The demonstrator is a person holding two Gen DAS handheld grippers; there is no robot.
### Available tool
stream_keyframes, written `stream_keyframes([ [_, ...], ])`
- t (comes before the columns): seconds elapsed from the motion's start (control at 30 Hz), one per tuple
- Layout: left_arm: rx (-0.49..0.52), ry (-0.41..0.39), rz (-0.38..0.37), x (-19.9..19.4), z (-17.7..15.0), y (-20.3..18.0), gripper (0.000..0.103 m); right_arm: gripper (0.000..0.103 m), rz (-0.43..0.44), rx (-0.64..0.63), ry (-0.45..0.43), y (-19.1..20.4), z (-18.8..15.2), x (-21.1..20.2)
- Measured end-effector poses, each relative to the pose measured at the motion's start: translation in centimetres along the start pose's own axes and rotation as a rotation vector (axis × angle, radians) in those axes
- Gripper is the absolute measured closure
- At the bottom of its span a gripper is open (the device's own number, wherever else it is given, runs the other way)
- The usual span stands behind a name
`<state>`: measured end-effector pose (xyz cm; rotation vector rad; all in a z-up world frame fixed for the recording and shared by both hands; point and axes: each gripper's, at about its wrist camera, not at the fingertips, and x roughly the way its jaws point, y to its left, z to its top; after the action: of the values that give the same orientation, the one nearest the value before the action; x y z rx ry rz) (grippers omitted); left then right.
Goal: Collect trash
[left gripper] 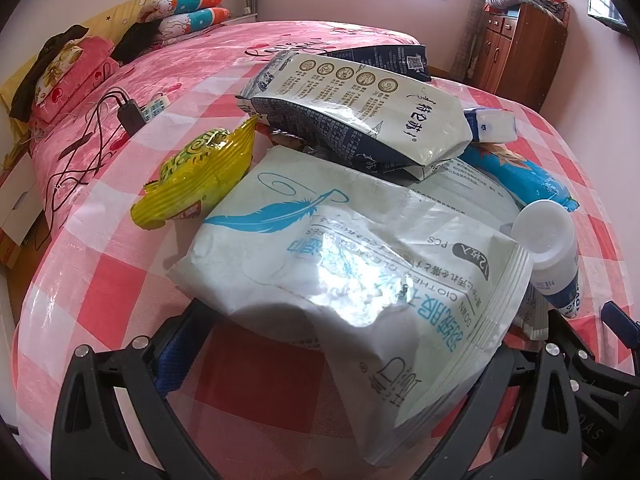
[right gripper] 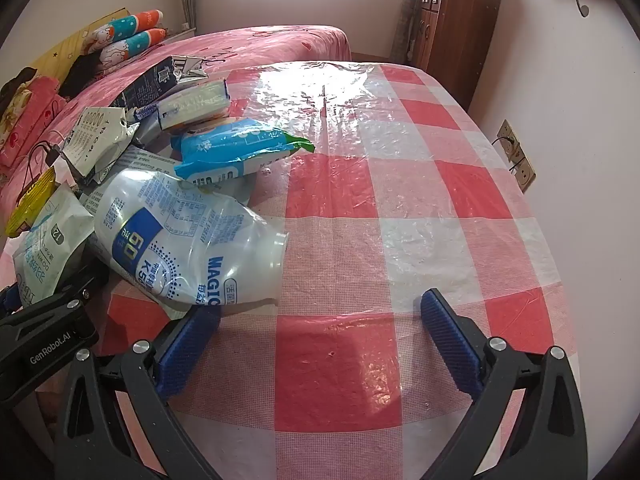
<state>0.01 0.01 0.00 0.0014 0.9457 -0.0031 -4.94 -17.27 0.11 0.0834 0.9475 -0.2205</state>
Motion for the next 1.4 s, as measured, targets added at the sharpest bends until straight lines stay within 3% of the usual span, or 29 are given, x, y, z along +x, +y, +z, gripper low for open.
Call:
stream_keyframes([
  [0.7,0.005,0.000,0.003,0.0,0.0,0.0,0.004,0.004,0.016,-0.014,0.009,-0.3,0.0,-0.1],
  [0.9,0.046,0.005,-0.038,-1.0,-0.6,0.3,0.004,0.004,0.040,-0.037,0.003,-0.3,-1.0,-0.9],
  [1.07,0.100,-0.054,-0.015,-3.5,-2.3,0.0,0.004,0.004,0.036,-0.034,-0.096,-1.3,-2.2,-4.5],
  [1.2,0.146,-0.144,-0.013,-7.1,-2.9,0.2,0.004,0.004,0.054,-0.016,-0.191,-1.9,-2.0,-7.9],
  [1.4,0.130,-0.217,-0.076,-11.8,-3.0,1.5,0.004,0.004,0.062,-0.010,-0.312,-1.7,-1.3,-12.8],
])
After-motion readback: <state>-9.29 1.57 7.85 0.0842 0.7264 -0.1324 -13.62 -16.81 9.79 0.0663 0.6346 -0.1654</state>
